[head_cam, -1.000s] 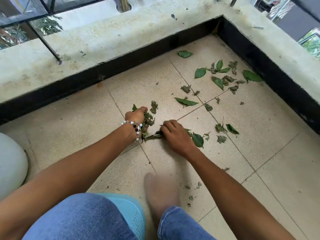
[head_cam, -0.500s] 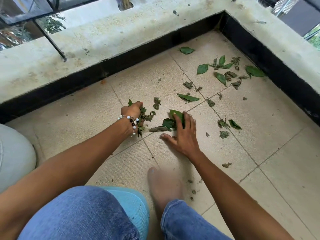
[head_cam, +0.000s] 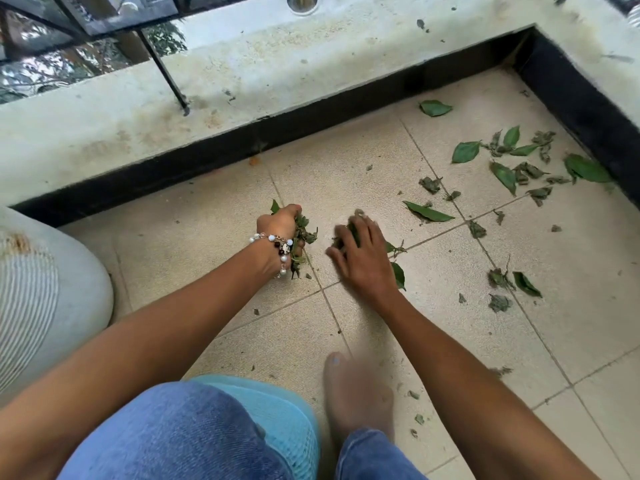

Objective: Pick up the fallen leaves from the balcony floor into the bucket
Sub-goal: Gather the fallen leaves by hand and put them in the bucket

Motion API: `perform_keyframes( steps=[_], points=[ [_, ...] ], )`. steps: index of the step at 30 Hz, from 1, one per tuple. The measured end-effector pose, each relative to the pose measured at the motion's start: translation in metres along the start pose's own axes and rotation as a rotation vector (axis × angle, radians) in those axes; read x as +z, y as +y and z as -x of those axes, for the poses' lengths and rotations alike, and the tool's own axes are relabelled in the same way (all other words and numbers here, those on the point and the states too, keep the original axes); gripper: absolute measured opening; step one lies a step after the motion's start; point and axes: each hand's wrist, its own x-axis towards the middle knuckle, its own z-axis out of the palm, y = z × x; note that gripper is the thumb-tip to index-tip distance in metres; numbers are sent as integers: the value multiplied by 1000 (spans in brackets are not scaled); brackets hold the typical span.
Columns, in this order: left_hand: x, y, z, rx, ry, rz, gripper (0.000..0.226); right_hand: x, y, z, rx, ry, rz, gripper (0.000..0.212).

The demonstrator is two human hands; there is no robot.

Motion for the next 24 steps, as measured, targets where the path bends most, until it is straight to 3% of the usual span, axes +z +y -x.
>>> perform_keyframes(
  steps=[2, 5, 8, 10, 13, 18, 21, 24],
  points=[
    [-4, 1, -4, -5, 11, 16, 28, 4, 1, 4, -16, 133, 11, 32],
    [-3, 0, -3, -9, 17, 17, 31, 8, 0, 2, -96, 221, 95, 31],
    [2, -3, 4, -7, 1, 16, 32, 4, 1, 0, -214, 170, 147, 25],
    [3, -2, 10, 3, -8, 15, 27, -3, 1, -3, -194, 95, 70, 19],
    [3, 0, 17, -1, -34, 37, 24, -27, -13, -8, 123, 23, -346, 23],
    [13, 3, 38, 24, -43, 107, 24, -84, -52, -13, 706, 191, -1495, 23],
    [24, 10, 60, 30, -65, 191, 22, -112, -62, -20, 829, 282, -1900, 20],
    [41, 15, 71, 24, -118, 377, 18, -133, -65, -31, 878, 423, -2086, 24]
  ],
)
